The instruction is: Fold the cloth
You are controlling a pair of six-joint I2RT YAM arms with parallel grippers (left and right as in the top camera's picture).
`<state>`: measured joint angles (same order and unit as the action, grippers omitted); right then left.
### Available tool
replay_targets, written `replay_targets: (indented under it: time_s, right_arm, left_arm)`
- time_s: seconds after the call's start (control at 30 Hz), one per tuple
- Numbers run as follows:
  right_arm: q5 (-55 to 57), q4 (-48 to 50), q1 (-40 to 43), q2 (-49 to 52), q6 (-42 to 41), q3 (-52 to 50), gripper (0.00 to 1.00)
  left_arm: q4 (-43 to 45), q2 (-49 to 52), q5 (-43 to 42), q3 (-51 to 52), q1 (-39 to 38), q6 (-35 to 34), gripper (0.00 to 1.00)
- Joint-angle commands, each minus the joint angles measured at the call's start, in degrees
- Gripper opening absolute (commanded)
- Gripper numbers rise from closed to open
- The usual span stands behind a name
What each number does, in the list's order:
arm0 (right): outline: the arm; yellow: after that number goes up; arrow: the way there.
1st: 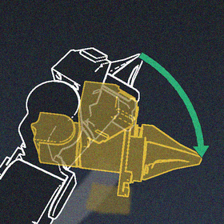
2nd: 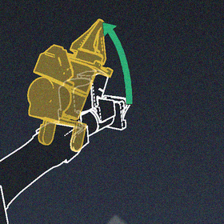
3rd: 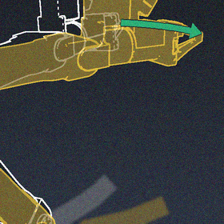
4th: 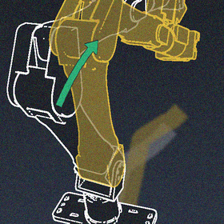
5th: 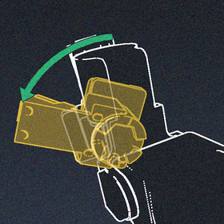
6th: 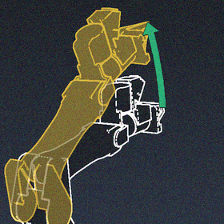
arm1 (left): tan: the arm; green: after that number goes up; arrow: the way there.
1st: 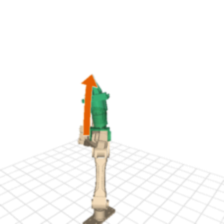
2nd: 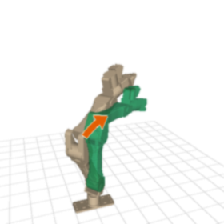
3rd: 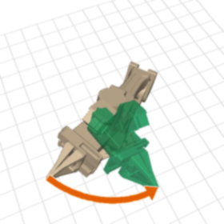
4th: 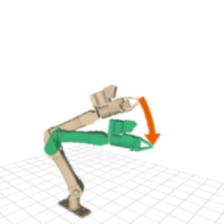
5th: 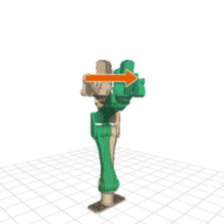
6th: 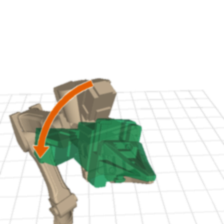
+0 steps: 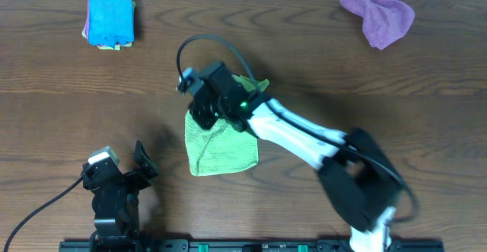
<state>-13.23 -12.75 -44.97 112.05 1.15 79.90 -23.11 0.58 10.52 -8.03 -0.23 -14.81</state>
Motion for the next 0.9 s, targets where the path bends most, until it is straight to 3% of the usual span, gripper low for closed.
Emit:
replay_targets:
  time_s: [0.0,0.27,0.87]
  right_arm:
    - [15.0,-2.6,-0.3,-5.5,1.8,1.7,0.01]
    - [17.5,-10.4,5.3,0.3,2.4,1.7,0.01]
    - [12.8,-5.9,8.8,10.7,0.6,1.7,0.01]
  left_arm:
    - [-0.3,-0.3,0.4,1.2,-0.1,0.0,0.95]
    - [-0.4,-0.3,0.4,1.2,-0.1,0.0,0.95]
    - [-0.4,-0.3,0.4,1.2,-0.1,0.0,0.96]
